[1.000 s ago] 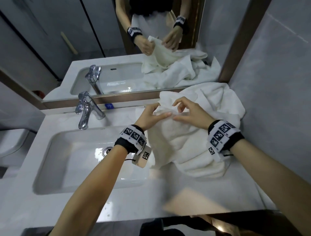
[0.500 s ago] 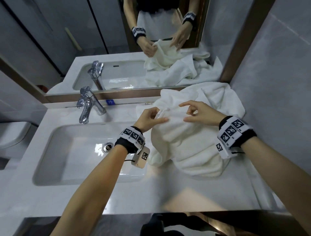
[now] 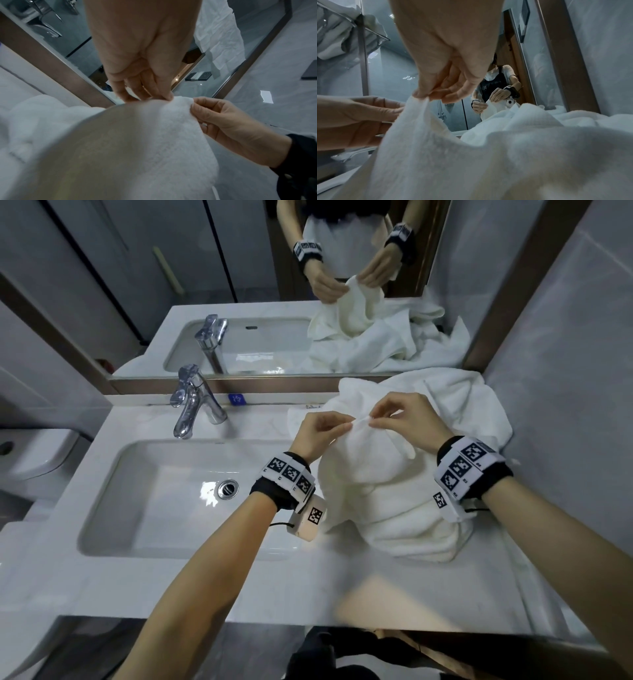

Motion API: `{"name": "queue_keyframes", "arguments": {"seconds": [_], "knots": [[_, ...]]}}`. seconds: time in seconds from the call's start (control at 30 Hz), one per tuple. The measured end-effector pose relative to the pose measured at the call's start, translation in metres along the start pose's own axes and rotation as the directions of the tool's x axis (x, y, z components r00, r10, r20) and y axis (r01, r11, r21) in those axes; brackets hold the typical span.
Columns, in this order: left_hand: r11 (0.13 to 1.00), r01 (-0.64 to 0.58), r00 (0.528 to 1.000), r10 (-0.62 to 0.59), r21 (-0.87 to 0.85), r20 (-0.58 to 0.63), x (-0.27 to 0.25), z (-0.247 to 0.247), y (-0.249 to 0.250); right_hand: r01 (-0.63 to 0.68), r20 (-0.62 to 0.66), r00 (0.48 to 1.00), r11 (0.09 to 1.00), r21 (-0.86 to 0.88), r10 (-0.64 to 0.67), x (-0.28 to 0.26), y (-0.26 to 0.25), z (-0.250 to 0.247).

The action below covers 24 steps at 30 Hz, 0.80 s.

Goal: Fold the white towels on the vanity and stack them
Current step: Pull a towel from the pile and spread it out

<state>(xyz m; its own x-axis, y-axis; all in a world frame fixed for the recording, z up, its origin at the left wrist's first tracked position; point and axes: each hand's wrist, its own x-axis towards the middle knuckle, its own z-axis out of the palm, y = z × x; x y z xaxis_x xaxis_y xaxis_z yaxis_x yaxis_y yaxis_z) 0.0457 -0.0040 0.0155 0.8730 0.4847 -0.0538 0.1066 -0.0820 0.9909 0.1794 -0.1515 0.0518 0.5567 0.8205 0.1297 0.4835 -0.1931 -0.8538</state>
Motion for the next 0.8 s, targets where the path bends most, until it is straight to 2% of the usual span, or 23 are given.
{"name": "queue_keyframes", "arguments": {"seconds": [0.1, 0.17, 0.27, 0.4, 0.47, 0.53, 0.6, 0.7, 0.8], "knots": [[1.000, 0.017, 1.000, -0.017, -0.007, -0.006, -0.002, 0.000, -0.007, -0.006, 0.087, 0.996, 1.000, -0.025, 0.008, -0.004, 0.004, 0.008], [0.999, 0.020, 1.000, -0.021, -0.049, -0.023, -0.004, 0.001, -0.009, -0.023, 0.089, 0.996, 0.999, -0.034, 0.026, -0.005, 0.006, 0.014], [0.991, 0.023, 0.998, -0.031, -0.129, -0.059, -0.006, 0.003, -0.007, -0.100, 0.111, 0.989, 0.993, 0.067, 0.093, -0.005, 0.006, 0.022], [0.990, 0.014, 0.989, -0.034, -0.143, -0.141, -0.012, 0.007, -0.006, -0.113, 0.102, 0.989, 0.989, 0.093, 0.104, -0.005, 0.005, 0.024], [0.993, -0.017, 0.995, 0.005, -0.116, -0.098, -0.013, 0.007, -0.006, -0.109, 0.086, 0.991, 0.990, 0.094, 0.101, -0.005, 0.002, 0.019], [0.999, -0.043, 0.999, 0.044, -0.020, 0.030, -0.012, 0.006, -0.005, -0.085, 0.070, 0.995, 0.988, 0.129, 0.076, -0.004, -0.003, 0.011], [0.984, -0.105, 0.986, 0.084, 0.145, 0.146, -0.011, 0.004, -0.004, -0.039, 0.031, 0.999, 0.989, 0.143, 0.035, -0.002, -0.011, -0.004], [0.876, -0.236, 0.960, 0.143, 0.421, 0.241, -0.007, 0.004, -0.008, 0.034, -0.055, 0.998, 0.991, 0.128, -0.027, -0.002, -0.023, -0.035], [0.738, -0.235, 0.962, 0.086, 0.632, 0.258, 0.001, 0.010, -0.006, 0.056, -0.158, 0.987, 0.993, 0.103, -0.039, -0.006, -0.029, -0.067]]}}
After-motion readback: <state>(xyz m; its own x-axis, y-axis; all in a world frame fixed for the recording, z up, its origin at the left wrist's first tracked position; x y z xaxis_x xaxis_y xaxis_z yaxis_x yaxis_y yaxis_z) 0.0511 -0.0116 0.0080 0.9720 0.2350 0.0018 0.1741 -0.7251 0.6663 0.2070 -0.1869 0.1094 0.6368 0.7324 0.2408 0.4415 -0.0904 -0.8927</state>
